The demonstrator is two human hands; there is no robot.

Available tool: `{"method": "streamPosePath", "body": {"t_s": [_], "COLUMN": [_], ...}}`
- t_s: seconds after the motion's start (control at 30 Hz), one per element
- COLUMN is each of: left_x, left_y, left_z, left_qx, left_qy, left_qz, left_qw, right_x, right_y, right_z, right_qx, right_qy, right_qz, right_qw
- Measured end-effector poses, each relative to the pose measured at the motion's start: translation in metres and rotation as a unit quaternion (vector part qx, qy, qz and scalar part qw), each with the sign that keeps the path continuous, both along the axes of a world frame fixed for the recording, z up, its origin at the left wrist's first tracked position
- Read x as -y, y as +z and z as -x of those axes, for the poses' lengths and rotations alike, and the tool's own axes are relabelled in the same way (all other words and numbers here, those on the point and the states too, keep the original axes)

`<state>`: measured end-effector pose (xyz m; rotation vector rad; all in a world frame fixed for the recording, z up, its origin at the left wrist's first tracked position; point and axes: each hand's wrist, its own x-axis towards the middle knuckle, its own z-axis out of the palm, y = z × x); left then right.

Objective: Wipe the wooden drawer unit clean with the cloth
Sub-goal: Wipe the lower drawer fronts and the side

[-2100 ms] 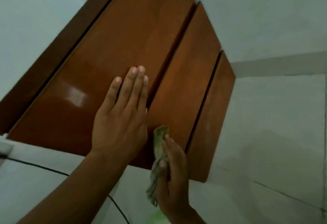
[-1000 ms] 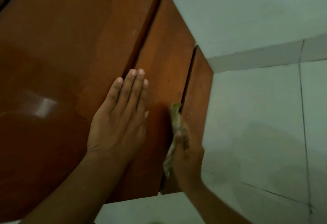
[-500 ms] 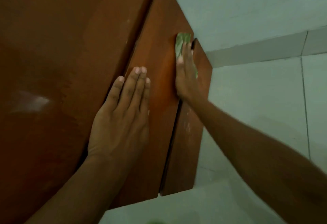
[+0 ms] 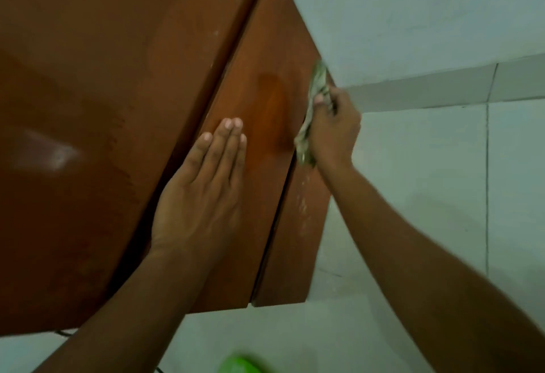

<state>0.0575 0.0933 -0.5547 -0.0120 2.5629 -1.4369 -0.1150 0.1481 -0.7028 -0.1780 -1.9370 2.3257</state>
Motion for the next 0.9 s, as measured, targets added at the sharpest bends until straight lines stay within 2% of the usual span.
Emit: {"method": "streamPosePath", "body": {"t_s": [0.1, 0.2, 0.33, 0.47, 0.63, 0.73, 0.9], "left_x": [0.003, 0.006, 0.004, -0.010, -0.033, -0.041, -0.054], "left_y": [-0.012, -0.019, -0.035, -0.083, -0.144, -0.159, -0.178], "left_z": [-0.028, -0.058, -0.082, -0.095, -0.112, -0.115, -0.107], "left_qx": [-0.012, -0.023, -0.056, -0.107, -0.121, -0.139, -0.191], "left_qy": [-0.013, -0.031, -0.008, 0.039, 0.113, 0.136, 0.179], "left_qz": [-0.015, -0.025, -0.049, -0.170, -0.291, -0.327, -0.389], "left_qw": [1.000, 0.999, 0.997, 0.979, 0.942, 0.925, 0.883], "right_x": [0.001, 0.014, 0.024, 0.016, 0.019, 0.020, 0.014], "right_y": [-0.012, -0.024, -0.026, -0.005, 0.012, -0.002, -0.011], "right_z": [-0.121, -0.176, -0.104, -0.028, -0.056, -0.083, -0.077], "right_qx": [-0.007, -0.110, -0.099, -0.114, -0.249, -0.290, -0.335], "right_qy": [0.064, 0.090, 0.056, 0.045, 0.077, 0.092, 0.105], "right_qz": [0.018, -0.039, -0.069, -0.077, -0.069, -0.078, -0.075], "right_qw": [0.998, 0.989, 0.991, 0.989, 0.963, 0.950, 0.933]}}
